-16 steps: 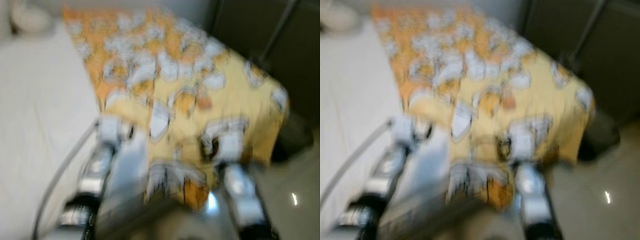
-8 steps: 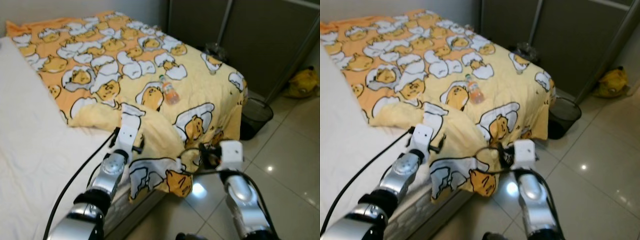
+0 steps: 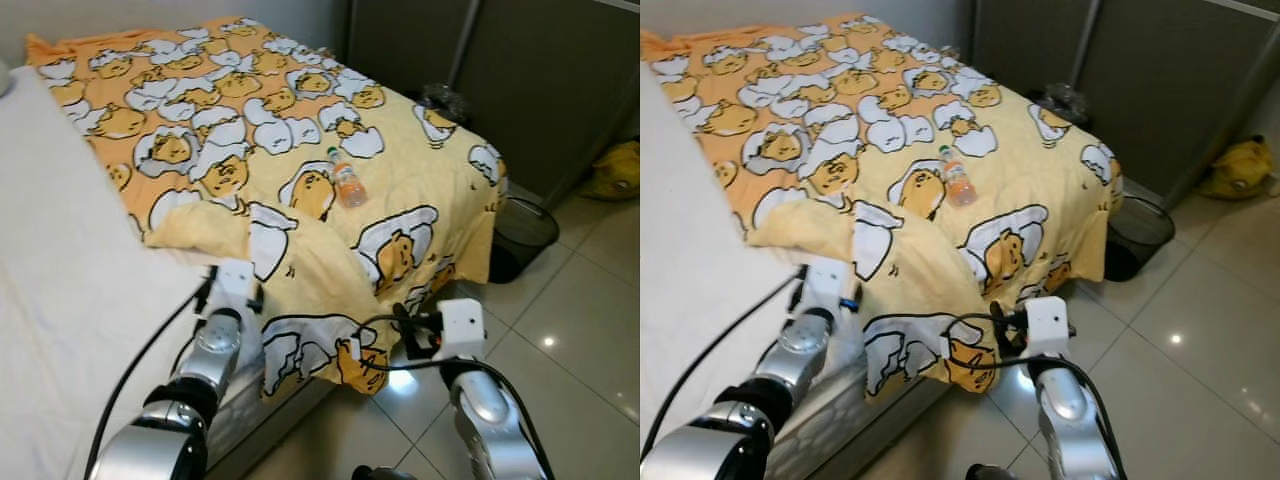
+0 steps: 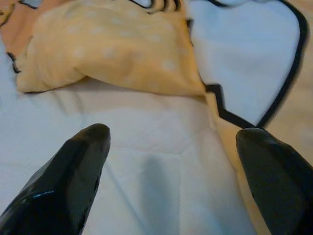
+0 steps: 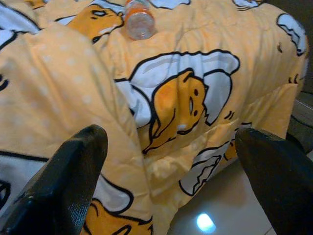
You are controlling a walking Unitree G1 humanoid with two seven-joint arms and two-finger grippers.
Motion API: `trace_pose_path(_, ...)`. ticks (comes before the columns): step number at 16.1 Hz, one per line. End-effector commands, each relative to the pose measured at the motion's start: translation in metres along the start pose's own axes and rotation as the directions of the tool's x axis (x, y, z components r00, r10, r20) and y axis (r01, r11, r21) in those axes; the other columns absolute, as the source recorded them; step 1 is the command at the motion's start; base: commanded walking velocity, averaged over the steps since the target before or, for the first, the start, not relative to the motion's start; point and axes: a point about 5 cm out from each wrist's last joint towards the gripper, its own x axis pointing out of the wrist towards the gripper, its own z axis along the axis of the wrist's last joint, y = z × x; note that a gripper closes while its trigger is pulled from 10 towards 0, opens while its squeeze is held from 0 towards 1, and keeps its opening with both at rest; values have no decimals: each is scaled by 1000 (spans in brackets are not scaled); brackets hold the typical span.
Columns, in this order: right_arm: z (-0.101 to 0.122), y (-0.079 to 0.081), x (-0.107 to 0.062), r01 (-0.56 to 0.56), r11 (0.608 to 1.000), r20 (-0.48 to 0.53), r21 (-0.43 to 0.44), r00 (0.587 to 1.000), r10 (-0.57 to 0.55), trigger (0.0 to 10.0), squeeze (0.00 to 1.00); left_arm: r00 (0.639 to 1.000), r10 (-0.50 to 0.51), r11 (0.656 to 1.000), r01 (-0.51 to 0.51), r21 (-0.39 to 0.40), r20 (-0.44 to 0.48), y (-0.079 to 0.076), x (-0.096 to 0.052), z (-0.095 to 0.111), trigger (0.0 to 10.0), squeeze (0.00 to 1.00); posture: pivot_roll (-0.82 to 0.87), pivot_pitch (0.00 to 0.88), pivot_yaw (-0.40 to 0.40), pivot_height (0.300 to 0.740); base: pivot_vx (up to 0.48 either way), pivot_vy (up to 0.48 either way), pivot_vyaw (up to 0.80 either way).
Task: Clean up the room
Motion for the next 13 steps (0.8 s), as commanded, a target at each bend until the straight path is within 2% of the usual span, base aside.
trace_pose_path(1,3,0,-2,-13,1000,2,-3,1000,13,10000,0,1000,-7,1000,7,-29,-7,-7,-1,0,10000,0,-84,50,3,740,0,0,0)
trace_pose_path(2,2,-1,-4,-13,1000,-5,-7,1000,13,10000,0,1000,-10,999,9,-50,-26,-9,-2,-4,10000,0,-91,54,2,740,0,0,0)
trace_pose_path(4,3,-4,-10,-13,1000,-6,-14,1000,13,10000,0,994,-3,985,-16,-171,-109,-16,-7,-19,10000,0,-117,65,-3,740,0,0,0)
trace_pose_path(5,5,-7,-12,-11,1000,0,-20,1000,11,10000,0,996,-17,981,-1,-195,-92,-23,-9,-19,10000,0,-129,71,-14,740,0,0,0)
trace_pose_path(6,6,-9,-13,-8,1000,1,-22,1000,8,10000,0,997,-28,978,12,-207,-78,-27,-11,-19,10000,0,-131,72,-17,740,0,0,0)
trace_pose_path(7,8,-11,-15,-9,999,-3,-32,1000,9,10000,0,996,-71,976,57,-210,-55,-38,-14,-19,10000,0,-137,77,-24,740,0,0,0)
trace_pose_path(10,9,-13,-18,-14,999,-6,-41,1000,14,10000,0,991,-107,976,89,-199,-79,-50,-19,-25,10000,0,-141,86,-40,740,0,0,0)
trace_pose_path(13,11,-12,-18,-29,998,-14,-48,999,29,10000,0,986,-105,977,77,-197,-133,-53,-20,-31,10000,0,-143,89,-51,740,0,0,0)
